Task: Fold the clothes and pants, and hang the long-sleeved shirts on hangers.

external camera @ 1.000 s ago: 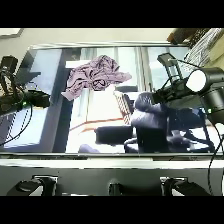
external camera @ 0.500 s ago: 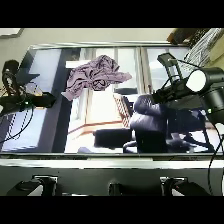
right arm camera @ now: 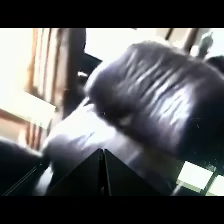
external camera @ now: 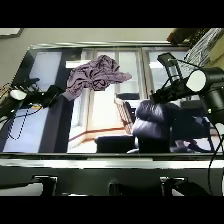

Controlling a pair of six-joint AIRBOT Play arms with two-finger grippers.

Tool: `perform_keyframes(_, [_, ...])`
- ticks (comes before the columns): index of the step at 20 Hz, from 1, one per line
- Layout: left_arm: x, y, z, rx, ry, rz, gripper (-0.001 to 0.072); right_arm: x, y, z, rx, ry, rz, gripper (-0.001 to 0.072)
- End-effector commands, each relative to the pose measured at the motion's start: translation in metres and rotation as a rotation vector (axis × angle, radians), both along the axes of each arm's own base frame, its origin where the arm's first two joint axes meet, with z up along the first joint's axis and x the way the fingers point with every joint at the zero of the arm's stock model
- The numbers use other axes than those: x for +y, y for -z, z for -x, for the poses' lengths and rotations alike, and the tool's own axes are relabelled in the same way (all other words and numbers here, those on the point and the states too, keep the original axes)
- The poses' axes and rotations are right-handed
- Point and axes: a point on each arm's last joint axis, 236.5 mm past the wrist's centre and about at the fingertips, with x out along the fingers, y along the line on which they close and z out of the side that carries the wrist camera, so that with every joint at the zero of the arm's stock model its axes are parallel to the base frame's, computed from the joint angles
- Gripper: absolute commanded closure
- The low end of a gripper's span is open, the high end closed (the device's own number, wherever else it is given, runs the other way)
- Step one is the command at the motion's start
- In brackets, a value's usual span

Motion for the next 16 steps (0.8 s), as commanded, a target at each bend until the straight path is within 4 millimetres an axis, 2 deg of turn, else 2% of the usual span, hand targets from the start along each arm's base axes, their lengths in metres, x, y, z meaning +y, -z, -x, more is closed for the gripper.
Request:
perform_keyframes(1, [-0.013, 0.051, -0.048, 0.039, -0.019, 0.049, -0.0013, 0.001, 0.0, 0.0, 0.002, -0.001, 0.0, 0.0675])
perform_keyframes(3, [-0.02, 0.069, -0.066, 0.049, -0.012, 0.056, -0.0013, 0.001, 0.0, 0.0, 0.002, -0.001, 0.0, 0.0675])
perform_keyframes(6, [-0.029, 0.079, -0.087, 0.039, -0.015, 0.061, -0.0013, 0.001, -0.001, -0.002, -0.009, 0.0, -0.003, 0.0675])
perform_keyframes(7, [-0.032, 0.082, -0.088, 0.043, -0.018, 0.067, 0.0016, 0.001, -0.001, -0.003, -0.014, 0.001, -0.005, 0.0675])
perform_keyframes(8, [-0.034, 0.084, -0.085, 0.061, -0.01, 0.075, 0.0279, 0.001, -0.002, -0.004, -0.017, 0.001, -0.005, 0.0675])
perform_keyframes(9, [-0.04, 0.086, -0.077, 0.087, 0.024, 0.083, 0.0684, 0.001, -0.002, -0.004, -0.016, 0.001, -0.005, 0.0675])
perform_keyframes(11, [-0.05, 0.082, -0.059, 0.142, 0.087, 0.111, 0.068, 0.001, -0.002, -0.004, -0.016, 0.001, -0.005, 0.0675])
perform_keyframes(13, [-0.054, 0.066, -0.039, 0.169, 0.171, 0.089, 0.0681, 0.003, -0.003, -0.006, -0.029, 0.004, -0.013, 0.0674])
perform_keyframes(15, [-0.048, 0.046, -0.008, 0.186, 0.228, 0.015, 0.0682, 0.012, -0.006, -0.006, -0.016, 0.044, -0.08, 0.0674])
perform_keyframes(16, [-0.042, 0.036, 0.013, 0.192, 0.247, -0.027, 0.0682, 0.018, -0.005, 0.0, 0.011, 0.046, -0.108, 0.0674])
